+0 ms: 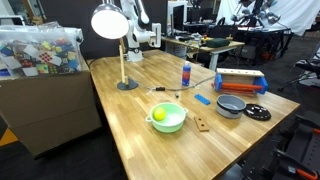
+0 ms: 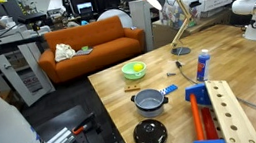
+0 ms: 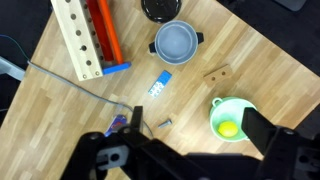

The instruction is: Turn off the desk lamp

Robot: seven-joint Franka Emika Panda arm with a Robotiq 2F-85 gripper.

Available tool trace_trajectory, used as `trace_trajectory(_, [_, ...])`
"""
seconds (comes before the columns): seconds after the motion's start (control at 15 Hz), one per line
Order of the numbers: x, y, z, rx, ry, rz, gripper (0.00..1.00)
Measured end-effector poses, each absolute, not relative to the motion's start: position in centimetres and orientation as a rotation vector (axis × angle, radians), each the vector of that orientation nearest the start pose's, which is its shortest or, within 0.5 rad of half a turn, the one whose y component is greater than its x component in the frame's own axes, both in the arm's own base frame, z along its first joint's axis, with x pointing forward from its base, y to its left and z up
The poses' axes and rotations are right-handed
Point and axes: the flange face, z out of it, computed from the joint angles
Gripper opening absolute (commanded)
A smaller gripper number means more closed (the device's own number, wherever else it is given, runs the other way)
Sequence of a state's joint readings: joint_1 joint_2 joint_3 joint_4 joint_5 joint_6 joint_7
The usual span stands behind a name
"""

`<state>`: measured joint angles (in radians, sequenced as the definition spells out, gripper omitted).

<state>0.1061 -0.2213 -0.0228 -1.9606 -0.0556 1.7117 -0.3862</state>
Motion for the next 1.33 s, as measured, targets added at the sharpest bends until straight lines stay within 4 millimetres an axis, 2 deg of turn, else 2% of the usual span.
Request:
trace_trajectory(0.13, [49.5,3.9,56.7,-3.091,-0.763,0.057,1.0])
trace_trajectory(0.87, [49.6,3.9,56.8,-3.091,-0.761,0.054,1.0])
trace_trajectory(1.13, [49.9,4.9,56.5,-3.058,-0.767,0.052,1.0])
trace_trajectory(1.33, [51.0,5.7,55.5,-3.007,-0.745,0.068,1.0])
